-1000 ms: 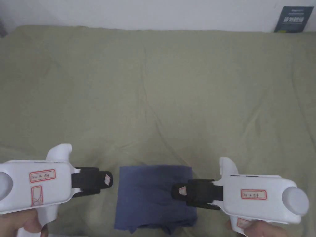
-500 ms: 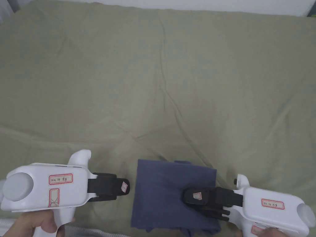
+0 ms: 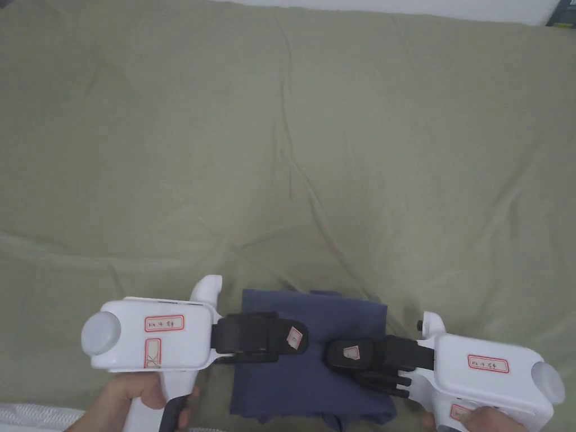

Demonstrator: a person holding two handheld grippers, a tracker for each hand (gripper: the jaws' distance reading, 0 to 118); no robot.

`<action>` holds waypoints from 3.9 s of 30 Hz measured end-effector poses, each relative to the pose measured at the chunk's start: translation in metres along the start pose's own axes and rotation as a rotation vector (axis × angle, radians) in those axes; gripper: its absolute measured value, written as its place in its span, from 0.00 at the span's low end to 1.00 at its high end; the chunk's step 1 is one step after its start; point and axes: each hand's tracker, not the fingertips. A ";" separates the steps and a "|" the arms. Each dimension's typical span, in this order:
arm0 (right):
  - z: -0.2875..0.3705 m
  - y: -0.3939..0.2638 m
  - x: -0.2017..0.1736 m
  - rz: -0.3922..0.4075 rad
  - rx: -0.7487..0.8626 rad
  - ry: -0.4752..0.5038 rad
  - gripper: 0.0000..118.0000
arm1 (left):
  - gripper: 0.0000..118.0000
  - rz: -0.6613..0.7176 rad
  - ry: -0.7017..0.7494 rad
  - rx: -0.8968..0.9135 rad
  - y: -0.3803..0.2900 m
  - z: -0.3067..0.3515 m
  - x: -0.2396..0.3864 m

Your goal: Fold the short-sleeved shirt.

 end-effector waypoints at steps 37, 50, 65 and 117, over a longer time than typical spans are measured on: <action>0.025 0.068 -0.087 0.320 0.198 -0.217 0.00 | 0.57 0.167 0.607 0.127 0.152 0.428 -0.111; 0.050 0.040 -0.146 0.521 0.347 -0.365 0.00 | 0.00 0.003 0.826 0.564 0.099 0.423 0.015; 0.091 -0.053 -0.264 1.136 0.911 -0.995 0.00 | 0.00 -0.484 0.734 0.814 0.015 0.050 0.294; 0.140 -0.122 -0.268 1.116 1.111 -0.984 1.00 | 1.00 -0.649 0.899 0.967 -0.042 0.043 0.370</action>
